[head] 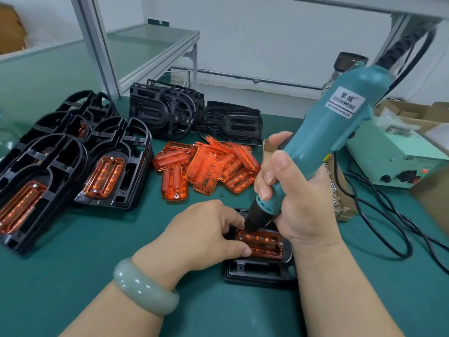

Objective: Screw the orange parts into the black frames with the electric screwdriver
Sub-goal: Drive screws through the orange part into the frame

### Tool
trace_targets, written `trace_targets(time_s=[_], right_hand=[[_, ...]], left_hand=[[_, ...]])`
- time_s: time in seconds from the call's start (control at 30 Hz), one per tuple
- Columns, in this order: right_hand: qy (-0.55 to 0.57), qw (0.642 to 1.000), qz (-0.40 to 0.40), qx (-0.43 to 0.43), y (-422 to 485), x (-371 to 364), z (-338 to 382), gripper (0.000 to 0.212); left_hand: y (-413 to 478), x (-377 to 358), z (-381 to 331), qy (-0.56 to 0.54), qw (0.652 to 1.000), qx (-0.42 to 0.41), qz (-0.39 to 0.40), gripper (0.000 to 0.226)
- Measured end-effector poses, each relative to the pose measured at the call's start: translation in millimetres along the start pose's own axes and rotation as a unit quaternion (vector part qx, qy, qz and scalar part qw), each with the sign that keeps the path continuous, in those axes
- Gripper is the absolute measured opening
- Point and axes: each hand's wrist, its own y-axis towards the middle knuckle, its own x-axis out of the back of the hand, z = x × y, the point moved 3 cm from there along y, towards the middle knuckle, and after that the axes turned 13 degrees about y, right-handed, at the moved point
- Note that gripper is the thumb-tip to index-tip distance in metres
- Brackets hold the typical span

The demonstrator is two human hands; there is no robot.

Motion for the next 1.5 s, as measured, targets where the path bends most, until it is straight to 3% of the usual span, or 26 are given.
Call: trace_targets(time_s=[0.23,0.37,0.5,0.6,0.73,0.87,1.0,1.2,1.33,1.4,1.5], right_hand=[[-0.029,0.999,-0.011,0.018,1.6,0.3,1.6,0.023],[-0.019,0.999,-0.022,0.019,2.9,-0.8,2.1,0.041],[-0.012,1.000,-0.002,0.008,1.9,-1.0,2.0,0.043],[-0.011,1.000,-0.006,0.008,1.1,-0.4,2.3,0.041],[-0.015,0.999,-0.035,0.013,1.3,3.7,4.3,0.021],[0.003,1.000,0.017,-0.012,0.5,-0.7,3.9,0.046],[0.021,0.998,0.063,-0.006,-0.4,-4.5,6.5,0.046],[0.033,0.999,-0.010,-0.014,1.9,11.5,14.4,0.059],[0.119,0.990,-0.056,-0.053,-0.7,30.2,19.5,0.062],[0.146,0.984,-0.078,-0.057,-1.7,38.0,21.1,0.051],[0.168,0.978,-0.114,-0.048,-3.3,48.2,23.0,0.030]], left_hand=[[1.9,0.2,0.2,-0.004,1.000,0.001,0.013,0.043],[4.2,1.9,-0.6,-0.006,1.000,-0.001,0.017,0.041],[4.8,1.7,-0.1,0.002,1.000,0.002,0.019,0.042],[4.8,1.2,-0.1,0.006,1.000,-0.001,0.014,0.042],[3.0,0.1,2.0,-0.002,1.000,0.000,0.022,0.045],[4.5,0.8,0.6,0.007,1.000,0.000,0.021,0.041],[3.6,0.2,-0.4,0.025,1.000,0.000,0.009,0.040],[0.4,-0.4,2.5,-0.013,1.000,-0.016,0.005,0.039],[-3.5,5.9,1.9,-0.063,0.995,-0.027,-0.078,0.034],[-4.2,8.9,-7.4,-0.069,0.990,-0.058,-0.107,0.043],[-4.6,5.0,-25.3,-0.051,0.989,-0.117,-0.073,0.062]])
